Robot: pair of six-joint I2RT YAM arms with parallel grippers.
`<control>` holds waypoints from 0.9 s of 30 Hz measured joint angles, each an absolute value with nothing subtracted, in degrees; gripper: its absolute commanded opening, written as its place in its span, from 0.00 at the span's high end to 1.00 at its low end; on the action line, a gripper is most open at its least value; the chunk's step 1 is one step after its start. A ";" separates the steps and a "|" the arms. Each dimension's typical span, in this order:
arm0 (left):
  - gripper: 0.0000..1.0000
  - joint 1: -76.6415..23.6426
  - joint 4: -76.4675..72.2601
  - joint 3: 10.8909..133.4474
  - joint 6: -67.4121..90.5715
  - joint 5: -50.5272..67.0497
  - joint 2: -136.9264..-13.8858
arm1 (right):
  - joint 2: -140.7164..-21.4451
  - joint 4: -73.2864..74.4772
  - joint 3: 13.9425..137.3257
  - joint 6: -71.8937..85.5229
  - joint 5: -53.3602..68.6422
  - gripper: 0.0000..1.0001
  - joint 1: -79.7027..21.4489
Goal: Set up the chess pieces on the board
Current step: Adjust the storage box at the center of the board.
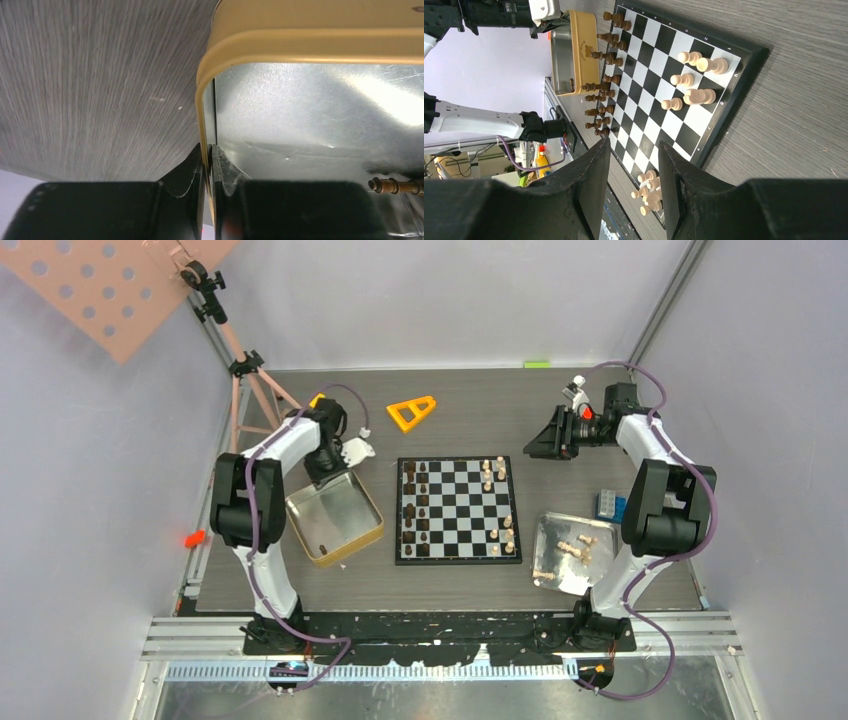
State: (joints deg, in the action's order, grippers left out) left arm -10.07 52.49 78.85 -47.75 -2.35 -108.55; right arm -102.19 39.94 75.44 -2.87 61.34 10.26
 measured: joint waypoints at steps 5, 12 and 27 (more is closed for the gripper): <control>1.00 -13.72 51.94 78.24 -52.23 -2.90 -108.29 | -103.07 39.99 75.44 -2.87 61.12 0.54 10.26; 1.00 -20.03 50.74 76.29 -59.18 -4.16 -106.83 | -103.94 40.49 75.72 -2.96 61.01 0.54 10.26; 0.79 -29.52 50.65 71.02 -67.81 -10.07 -102.50 | -105.27 42.19 76.95 -4.25 61.10 0.54 10.26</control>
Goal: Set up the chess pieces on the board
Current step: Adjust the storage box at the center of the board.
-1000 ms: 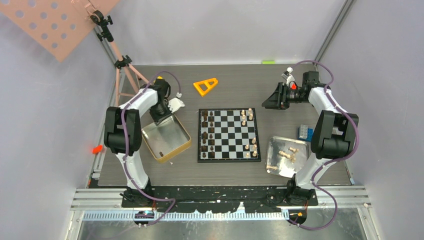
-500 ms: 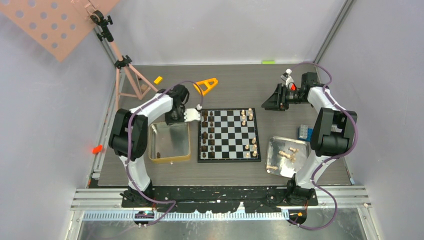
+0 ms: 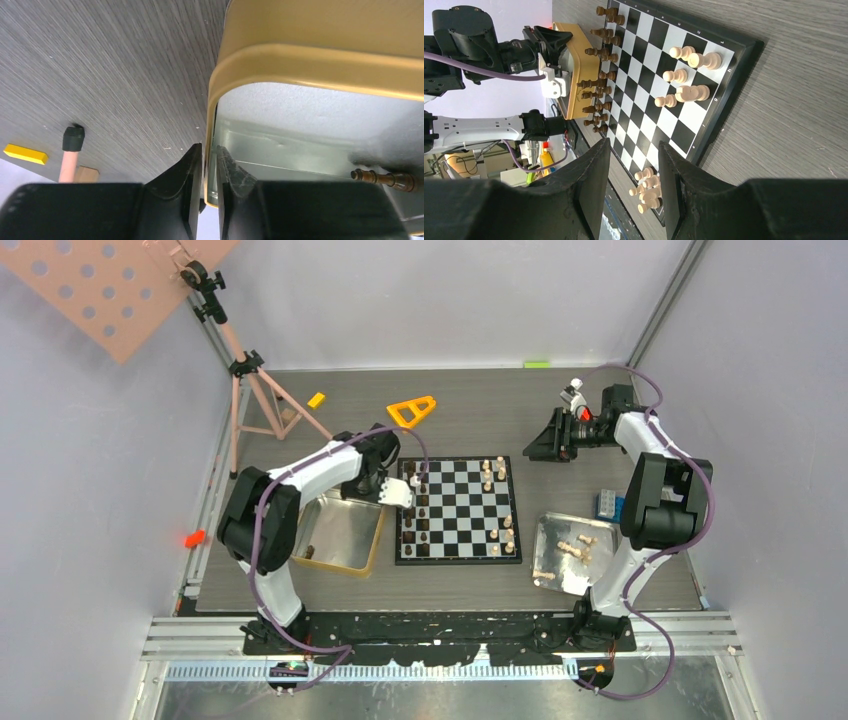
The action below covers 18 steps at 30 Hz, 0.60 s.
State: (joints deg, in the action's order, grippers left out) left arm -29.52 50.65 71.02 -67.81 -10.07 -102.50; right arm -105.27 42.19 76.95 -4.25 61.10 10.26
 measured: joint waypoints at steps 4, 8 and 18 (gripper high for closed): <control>0.70 -29.12 51.16 71.57 -65.39 -9.80 -102.50 | -105.38 42.35 76.95 -4.43 61.14 0.54 10.26; 0.52 -27.38 51.27 73.12 -61.10 -8.38 -101.60 | -105.38 42.37 76.97 -4.45 61.17 0.54 10.26; 0.38 -10.76 55.44 77.38 -41.01 -3.29 -96.31 | -105.38 42.41 76.97 -4.43 61.17 0.54 10.26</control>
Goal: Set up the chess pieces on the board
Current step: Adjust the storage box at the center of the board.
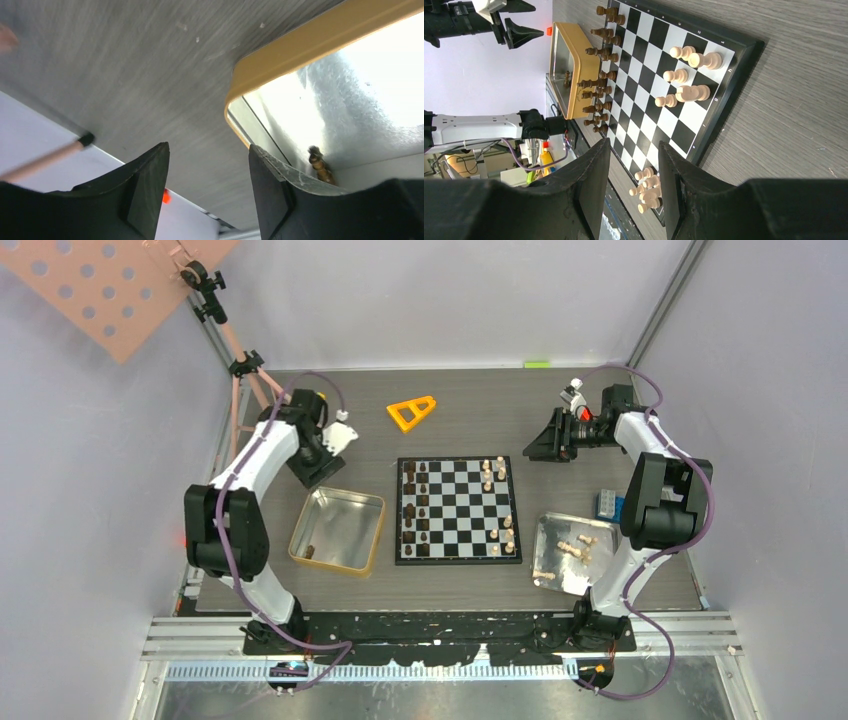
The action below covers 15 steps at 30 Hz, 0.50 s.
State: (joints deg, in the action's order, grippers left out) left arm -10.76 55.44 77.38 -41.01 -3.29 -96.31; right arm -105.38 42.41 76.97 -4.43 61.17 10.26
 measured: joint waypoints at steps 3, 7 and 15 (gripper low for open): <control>0.37 -6.98 57.36 76.77 -35.44 -1.93 -95.85 | -105.38 42.41 76.99 -4.43 61.19 0.54 10.26; 0.37 -6.15 59.59 74.72 -30.15 0.47 -95.77 | -105.38 42.44 76.99 -4.43 61.21 0.54 10.26; 0.57 -5.87 60.29 70.57 -25.26 1.76 -98.76 | -105.38 42.46 76.99 -4.43 61.52 0.54 10.26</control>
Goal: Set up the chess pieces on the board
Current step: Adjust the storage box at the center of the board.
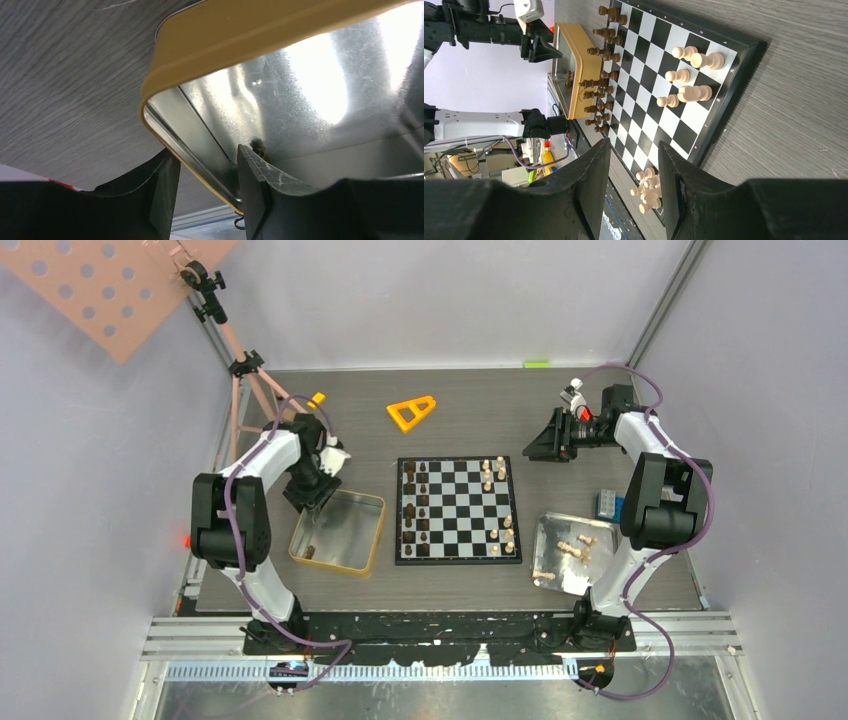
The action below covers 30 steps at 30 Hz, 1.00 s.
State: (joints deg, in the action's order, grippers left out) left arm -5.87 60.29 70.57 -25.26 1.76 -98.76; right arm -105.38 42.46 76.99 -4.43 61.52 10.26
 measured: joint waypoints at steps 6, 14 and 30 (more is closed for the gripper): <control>0.86 -5.78 58.74 70.11 -26.24 1.13 -100.90 | -105.38 42.46 76.99 -4.43 61.63 0.54 10.26; 1.00 -5.85 58.89 78.98 -32.34 1.89 -107.07 | -105.38 42.48 77.01 -4.43 61.60 0.54 10.26; 1.00 -14.66 57.91 85.58 -56.31 -0.64 -108.64 | -107.57 43.79 78.22 -5.21 61.63 0.54 10.26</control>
